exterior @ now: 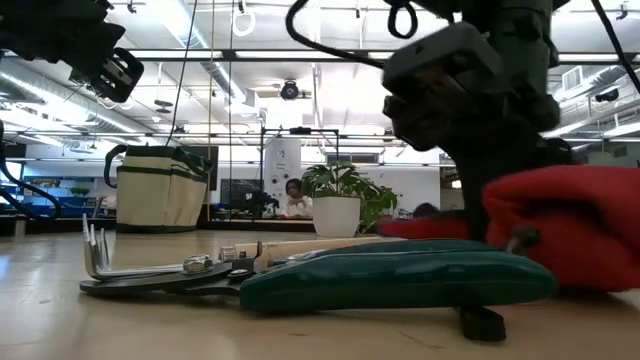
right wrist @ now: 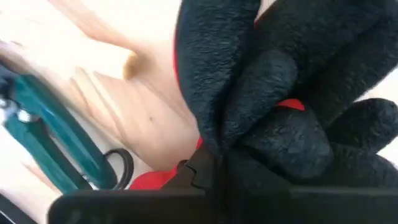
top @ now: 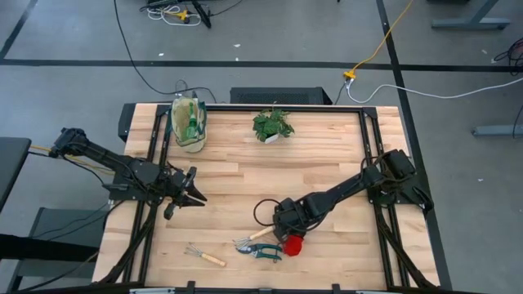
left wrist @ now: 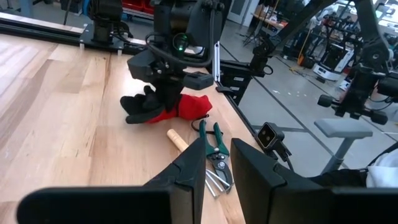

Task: Pick & Place Garden tools in Gardening bag
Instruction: Put the red glove into the green gardening bag

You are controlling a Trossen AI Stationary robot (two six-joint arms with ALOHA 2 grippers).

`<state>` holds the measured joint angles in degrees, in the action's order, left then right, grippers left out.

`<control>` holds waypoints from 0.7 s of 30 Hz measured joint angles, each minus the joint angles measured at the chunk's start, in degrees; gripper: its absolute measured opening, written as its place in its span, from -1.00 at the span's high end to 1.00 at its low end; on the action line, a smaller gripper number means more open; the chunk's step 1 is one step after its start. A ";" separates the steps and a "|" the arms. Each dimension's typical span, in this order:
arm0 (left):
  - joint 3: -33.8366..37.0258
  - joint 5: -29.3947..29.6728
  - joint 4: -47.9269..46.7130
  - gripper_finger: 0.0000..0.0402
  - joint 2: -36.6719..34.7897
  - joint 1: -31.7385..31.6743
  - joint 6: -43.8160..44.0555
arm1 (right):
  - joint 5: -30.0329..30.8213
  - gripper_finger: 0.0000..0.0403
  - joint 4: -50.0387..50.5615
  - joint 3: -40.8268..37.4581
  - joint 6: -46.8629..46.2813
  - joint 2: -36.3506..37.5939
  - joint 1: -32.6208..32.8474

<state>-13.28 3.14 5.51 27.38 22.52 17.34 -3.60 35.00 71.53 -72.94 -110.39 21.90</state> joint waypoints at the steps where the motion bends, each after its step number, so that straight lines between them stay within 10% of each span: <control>1: 0.00 0.01 0.08 0.60 -0.02 0.00 0.00 | 0.06 0.90 0.04 0.42 0.59 0.00 -0.29; 21: 0.00 0.24 0.58 0.60 -0.02 0.00 0.00 | 17.01 0.99 8.21 17.38 21.48 -0.02 -5.29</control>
<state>-13.28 3.38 6.10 27.35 22.52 17.34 13.41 43.22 88.91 -51.46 -110.41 16.60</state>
